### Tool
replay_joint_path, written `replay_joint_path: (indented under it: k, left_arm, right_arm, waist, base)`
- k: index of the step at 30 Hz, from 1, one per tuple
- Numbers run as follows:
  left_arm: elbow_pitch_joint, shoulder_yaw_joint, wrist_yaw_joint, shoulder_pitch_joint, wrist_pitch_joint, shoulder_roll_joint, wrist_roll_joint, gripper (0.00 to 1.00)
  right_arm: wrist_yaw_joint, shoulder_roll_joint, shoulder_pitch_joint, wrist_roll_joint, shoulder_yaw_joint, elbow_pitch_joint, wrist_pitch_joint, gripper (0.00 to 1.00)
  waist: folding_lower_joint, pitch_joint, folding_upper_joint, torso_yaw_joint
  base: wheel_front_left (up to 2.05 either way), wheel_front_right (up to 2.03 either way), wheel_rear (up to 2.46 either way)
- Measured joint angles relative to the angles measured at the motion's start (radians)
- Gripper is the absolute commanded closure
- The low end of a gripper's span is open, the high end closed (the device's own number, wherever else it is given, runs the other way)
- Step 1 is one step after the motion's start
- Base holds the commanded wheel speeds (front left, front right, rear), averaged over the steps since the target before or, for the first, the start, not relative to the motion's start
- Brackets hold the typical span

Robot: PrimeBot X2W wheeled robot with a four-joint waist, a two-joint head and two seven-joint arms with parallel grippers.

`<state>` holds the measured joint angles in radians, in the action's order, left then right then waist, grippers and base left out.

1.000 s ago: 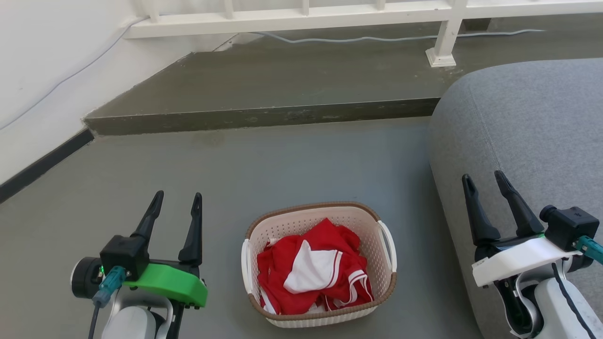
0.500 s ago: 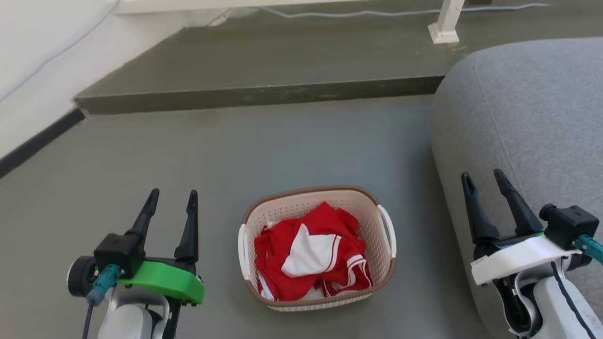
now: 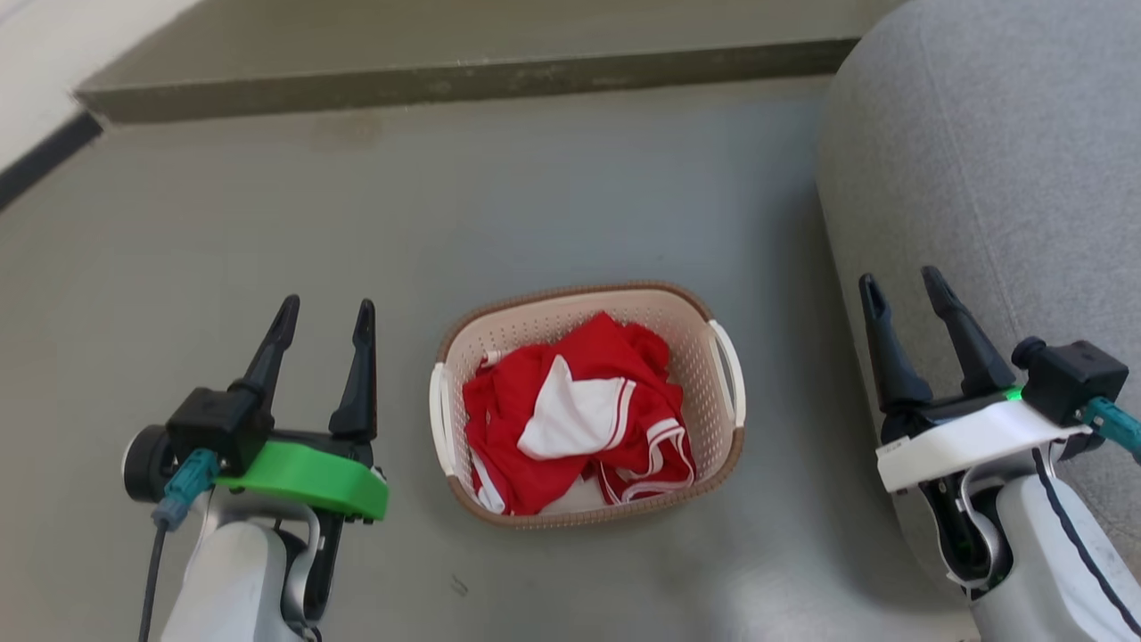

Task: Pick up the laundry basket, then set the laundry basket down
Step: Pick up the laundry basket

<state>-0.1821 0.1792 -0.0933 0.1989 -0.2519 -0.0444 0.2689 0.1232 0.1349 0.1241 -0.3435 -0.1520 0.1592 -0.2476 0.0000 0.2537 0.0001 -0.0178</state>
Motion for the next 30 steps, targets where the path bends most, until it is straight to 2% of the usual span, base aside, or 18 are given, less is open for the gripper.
replay_joint_path:
  k: [14,30]
  left_arm:
    - [-0.053,0.016,-0.009,0.123,0.000,0.003,0.009,0.00]
    - [-0.274,0.053,-0.012,0.275,-0.001,0.010,0.110,0.00]
  right_arm:
    - [0.000,-0.001,0.120,0.000,0.011,0.117,-0.007,0.00]
    - [0.000,-0.002,0.307,-0.009,-0.026,0.282,-0.007,0.00]
  waist:
    - [0.0001,0.178,0.0000,-0.017]
    - [0.0002,0.364,0.0000,-0.014]
  base:
    - [0.00,0.00,0.00]
    - [0.00,0.00,0.00]
